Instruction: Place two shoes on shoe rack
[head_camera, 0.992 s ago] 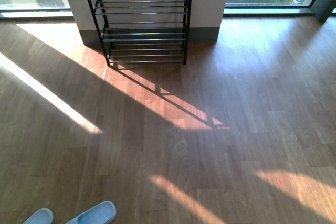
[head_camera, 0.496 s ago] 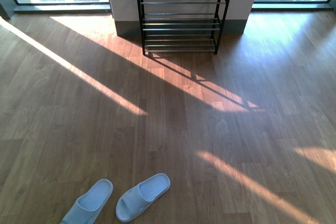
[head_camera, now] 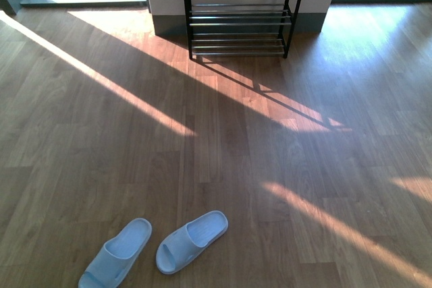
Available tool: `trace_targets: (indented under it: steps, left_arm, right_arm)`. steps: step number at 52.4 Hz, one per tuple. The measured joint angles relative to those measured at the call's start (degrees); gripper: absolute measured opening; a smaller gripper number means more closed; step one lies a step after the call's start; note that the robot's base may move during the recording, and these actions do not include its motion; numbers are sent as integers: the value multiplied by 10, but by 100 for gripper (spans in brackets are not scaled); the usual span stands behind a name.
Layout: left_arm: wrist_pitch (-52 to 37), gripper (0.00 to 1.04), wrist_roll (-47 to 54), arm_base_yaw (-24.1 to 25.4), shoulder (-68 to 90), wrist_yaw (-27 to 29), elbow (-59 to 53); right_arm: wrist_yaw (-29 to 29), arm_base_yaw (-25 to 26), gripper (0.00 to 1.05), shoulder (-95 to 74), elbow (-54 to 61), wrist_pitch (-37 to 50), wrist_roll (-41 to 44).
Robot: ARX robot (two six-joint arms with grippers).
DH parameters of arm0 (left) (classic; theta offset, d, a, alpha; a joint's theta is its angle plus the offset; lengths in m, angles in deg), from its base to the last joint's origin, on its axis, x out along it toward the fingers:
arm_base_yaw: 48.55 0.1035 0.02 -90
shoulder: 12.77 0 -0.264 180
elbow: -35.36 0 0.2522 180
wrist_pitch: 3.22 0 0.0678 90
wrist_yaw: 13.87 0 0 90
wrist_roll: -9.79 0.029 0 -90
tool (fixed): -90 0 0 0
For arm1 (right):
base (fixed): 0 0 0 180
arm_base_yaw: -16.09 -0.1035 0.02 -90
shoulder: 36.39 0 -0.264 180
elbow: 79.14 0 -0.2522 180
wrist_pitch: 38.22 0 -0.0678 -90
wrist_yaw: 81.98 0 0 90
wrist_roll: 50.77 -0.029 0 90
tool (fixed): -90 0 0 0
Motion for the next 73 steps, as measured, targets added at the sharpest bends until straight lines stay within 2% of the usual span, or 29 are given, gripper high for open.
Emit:
trace_targets:
  steps: [73]
  left_arm:
    - [0,95,0,0,0,1,0]
  right_arm:
    - [1,0,96,0,0,0,0]
